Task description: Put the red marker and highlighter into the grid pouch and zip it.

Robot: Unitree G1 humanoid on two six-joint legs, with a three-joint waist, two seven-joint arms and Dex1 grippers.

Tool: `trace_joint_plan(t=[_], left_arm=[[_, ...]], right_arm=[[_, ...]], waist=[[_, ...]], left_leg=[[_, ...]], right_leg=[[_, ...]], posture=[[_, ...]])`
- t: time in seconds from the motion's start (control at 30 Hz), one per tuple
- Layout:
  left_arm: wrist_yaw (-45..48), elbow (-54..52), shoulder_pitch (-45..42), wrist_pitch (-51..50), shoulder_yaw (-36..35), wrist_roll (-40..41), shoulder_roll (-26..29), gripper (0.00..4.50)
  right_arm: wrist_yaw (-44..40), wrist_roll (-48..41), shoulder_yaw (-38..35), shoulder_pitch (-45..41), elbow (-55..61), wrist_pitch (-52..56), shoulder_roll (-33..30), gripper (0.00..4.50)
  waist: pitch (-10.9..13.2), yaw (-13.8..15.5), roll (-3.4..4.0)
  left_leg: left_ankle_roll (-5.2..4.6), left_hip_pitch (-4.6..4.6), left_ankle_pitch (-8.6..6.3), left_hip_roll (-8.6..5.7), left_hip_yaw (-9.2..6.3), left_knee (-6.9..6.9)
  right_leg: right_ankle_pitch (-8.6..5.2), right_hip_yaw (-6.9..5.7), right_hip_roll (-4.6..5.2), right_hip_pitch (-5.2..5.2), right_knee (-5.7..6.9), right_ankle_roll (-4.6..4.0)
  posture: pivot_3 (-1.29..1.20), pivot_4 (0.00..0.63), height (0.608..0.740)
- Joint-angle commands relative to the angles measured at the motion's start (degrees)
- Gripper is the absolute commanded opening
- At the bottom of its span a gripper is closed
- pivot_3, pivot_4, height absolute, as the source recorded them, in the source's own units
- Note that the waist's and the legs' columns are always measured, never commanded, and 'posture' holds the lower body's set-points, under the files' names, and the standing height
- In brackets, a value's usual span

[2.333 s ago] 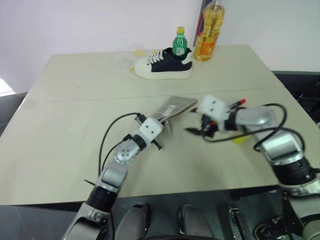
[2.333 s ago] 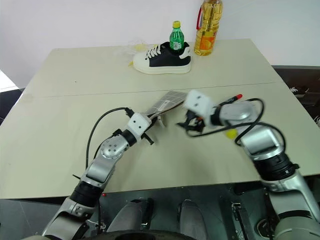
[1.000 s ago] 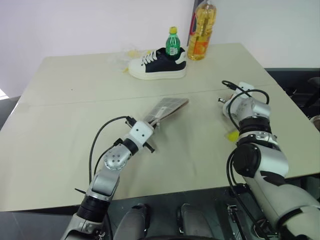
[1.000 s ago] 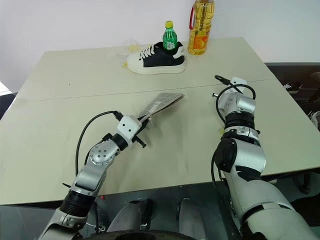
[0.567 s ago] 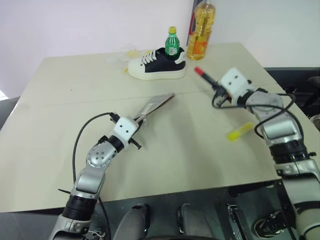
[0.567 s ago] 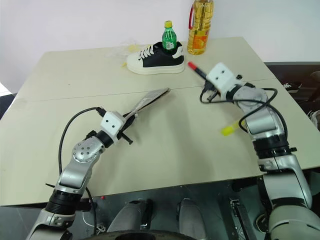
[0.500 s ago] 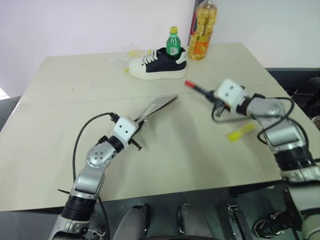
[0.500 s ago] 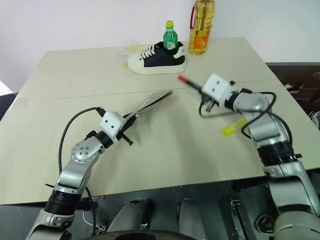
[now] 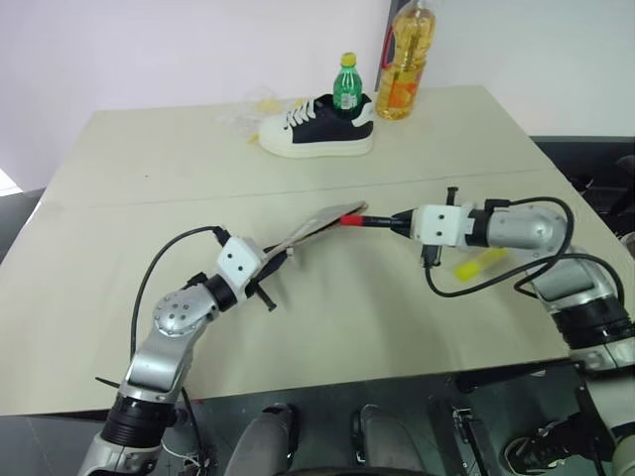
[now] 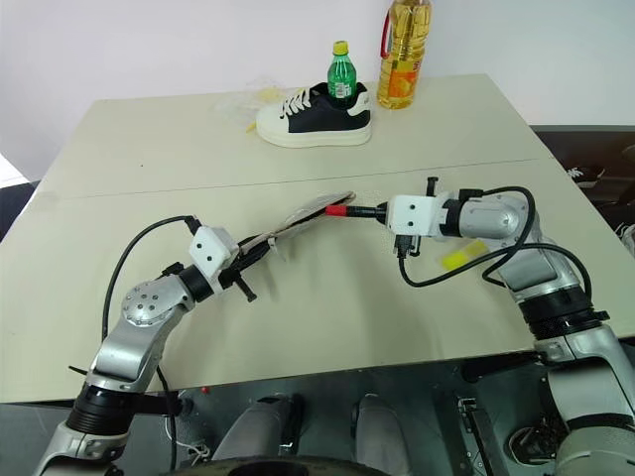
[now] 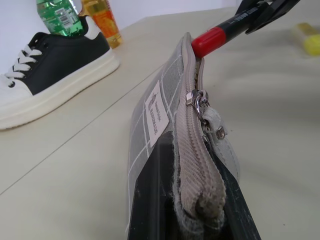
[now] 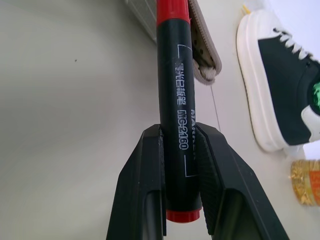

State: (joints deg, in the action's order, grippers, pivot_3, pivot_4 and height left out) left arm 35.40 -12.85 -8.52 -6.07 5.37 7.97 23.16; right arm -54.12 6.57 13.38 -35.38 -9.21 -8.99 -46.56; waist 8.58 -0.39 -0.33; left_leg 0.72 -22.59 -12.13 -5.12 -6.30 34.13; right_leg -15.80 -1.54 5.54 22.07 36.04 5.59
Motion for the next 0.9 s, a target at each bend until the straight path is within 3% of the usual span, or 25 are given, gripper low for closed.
trace_joint_plan(t=[0.03,0.4,0.8,0.9], left_arm=[[0.54,-2.83,0.29,0.07,-0.14,0.39,0.77,0.00],[4.60,-3.73,-1.27,1.10,3.66,-1.05,2.89,0.00],[5.27,-4.72,-3.20,0.27,7.26,-1.90,0.99,0.00],[4.74,-4.42,-3.11,0.23,6.93,-2.12,0.86,0.00]], right_arm=[[-0.67,0.63,-0.77,-1.68,0.60,-1.27,-0.20,0.33],[-3.13,10.50,4.95,-4.04,5.37,-12.83,-1.21,0.33],[-5.12,10.49,6.21,-3.31,13.65,-7.18,3.85,0.33],[-6.37,7.15,3.69,-2.40,14.14,-5.28,2.43,1.86]], waist=[[0.00,0.04,0.00],[0.00,-0.03,0.00],[0.00,0.25,-0.02],[0.00,0.66,-0.02]], left_leg=[[0.00,0.00,0.00,0.00,0.00,0.00],[0.00,0.00,0.00,-0.01,0.00,-0.01],[0.00,0.00,0.00,-0.02,-0.03,0.00],[0.00,0.00,0.00,-0.02,-0.03,0.00]], right_leg=[[0.00,0.00,0.01,0.00,0.00,0.00],[0.00,0.00,0.00,0.01,0.00,0.00],[0.00,0.00,0.00,0.00,0.00,0.00],[0.00,0.00,0.00,0.00,0.00,0.00]], posture=[[0.00,0.150,0.738],[0.00,0.150,0.738],[0.00,0.150,0.738],[0.00,0.150,0.738]])
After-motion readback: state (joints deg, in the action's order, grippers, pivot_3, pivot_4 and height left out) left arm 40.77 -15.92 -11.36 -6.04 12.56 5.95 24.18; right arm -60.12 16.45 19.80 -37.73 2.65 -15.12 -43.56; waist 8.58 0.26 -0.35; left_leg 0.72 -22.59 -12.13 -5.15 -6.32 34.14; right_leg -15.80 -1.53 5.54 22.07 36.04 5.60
